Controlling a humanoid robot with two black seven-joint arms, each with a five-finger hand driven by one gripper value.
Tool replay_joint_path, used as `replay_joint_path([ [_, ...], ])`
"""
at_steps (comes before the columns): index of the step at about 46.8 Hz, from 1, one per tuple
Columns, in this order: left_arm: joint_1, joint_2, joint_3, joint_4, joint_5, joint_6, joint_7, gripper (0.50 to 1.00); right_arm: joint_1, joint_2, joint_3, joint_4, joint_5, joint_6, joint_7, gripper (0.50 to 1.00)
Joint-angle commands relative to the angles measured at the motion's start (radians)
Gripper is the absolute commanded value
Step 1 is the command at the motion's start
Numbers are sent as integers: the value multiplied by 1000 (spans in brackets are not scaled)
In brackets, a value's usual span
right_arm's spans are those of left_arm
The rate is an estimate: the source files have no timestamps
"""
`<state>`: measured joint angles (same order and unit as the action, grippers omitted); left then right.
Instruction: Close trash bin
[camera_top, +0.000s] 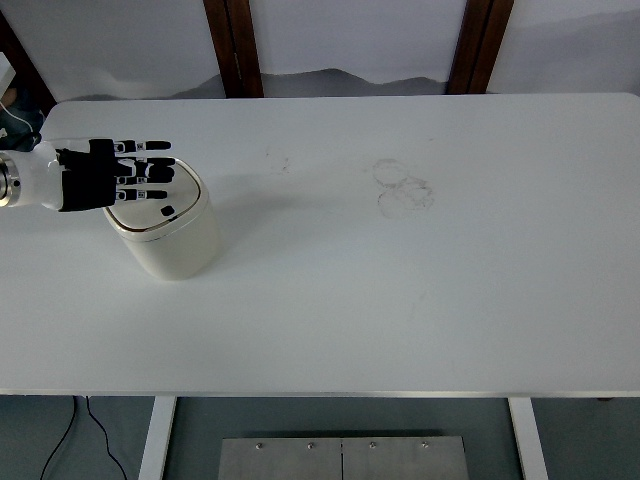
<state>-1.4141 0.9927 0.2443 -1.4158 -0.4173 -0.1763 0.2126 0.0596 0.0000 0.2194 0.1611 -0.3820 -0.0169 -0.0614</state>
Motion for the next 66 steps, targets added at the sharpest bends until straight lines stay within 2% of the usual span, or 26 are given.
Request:
replay_joint_path([
  [1,3,0,1,0,0,0,1,1000,0,0,0,0,0,0,0,995],
  [34,1,15,0,-6,0,1,2,1000,0,0,0,0,0,0,0,995],
  [42,-22,57,0,-83,-1,9,4,1000,0,0,0,0,0,0,0,995],
  [59,-42,89,4,-132,-14,50,13,1000,0,0,0,0,0,0,0,995],
  [66,-71,100,52,-134,-14,52,13,1000,0,0,0,0,0,0,0,995],
])
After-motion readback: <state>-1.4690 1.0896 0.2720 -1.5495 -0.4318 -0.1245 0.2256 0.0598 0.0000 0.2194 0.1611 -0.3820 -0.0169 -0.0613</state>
